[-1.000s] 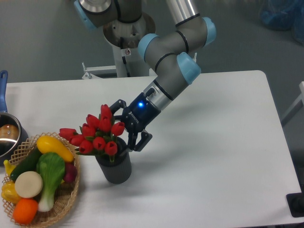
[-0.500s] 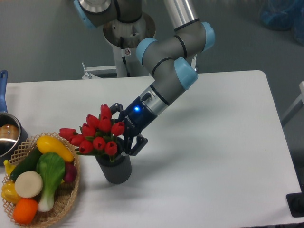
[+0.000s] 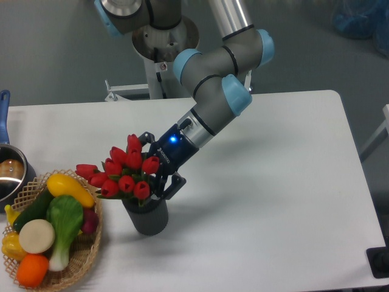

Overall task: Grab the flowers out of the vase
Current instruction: 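Close the gripper on the tulip stems below the blooms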

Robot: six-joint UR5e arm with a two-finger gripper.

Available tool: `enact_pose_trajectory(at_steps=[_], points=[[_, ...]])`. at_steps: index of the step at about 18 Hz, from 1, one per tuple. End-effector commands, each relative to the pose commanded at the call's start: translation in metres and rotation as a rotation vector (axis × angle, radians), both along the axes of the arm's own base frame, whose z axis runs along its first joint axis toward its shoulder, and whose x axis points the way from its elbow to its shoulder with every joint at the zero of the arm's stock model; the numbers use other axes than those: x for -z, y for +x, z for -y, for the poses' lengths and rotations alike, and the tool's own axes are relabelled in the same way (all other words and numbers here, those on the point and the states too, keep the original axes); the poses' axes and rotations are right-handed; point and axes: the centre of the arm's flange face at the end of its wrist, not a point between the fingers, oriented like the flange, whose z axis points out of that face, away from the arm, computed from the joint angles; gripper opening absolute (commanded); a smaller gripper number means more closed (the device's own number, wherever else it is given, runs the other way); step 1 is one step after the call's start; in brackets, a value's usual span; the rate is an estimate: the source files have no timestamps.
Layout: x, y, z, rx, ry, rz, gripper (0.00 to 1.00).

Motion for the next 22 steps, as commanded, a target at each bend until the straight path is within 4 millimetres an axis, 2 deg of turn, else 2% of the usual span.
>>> enact_pose_trajectory(at_steps=[4, 10, 13, 22], points=[[-0.0006, -0.0019, 0.0007, -0.003, 0.001, -0.001, 0.5], [-0.0008, -0.0036, 0.0025, -0.008, 0.0, 0.0, 0.48], [-0.0012, -0.0027, 0.0019, -0.007, 0.003, 0.004, 0.39], [-0.0012, -0.0042, 0.0029, -0.01, 0.003, 0.004, 0.33]])
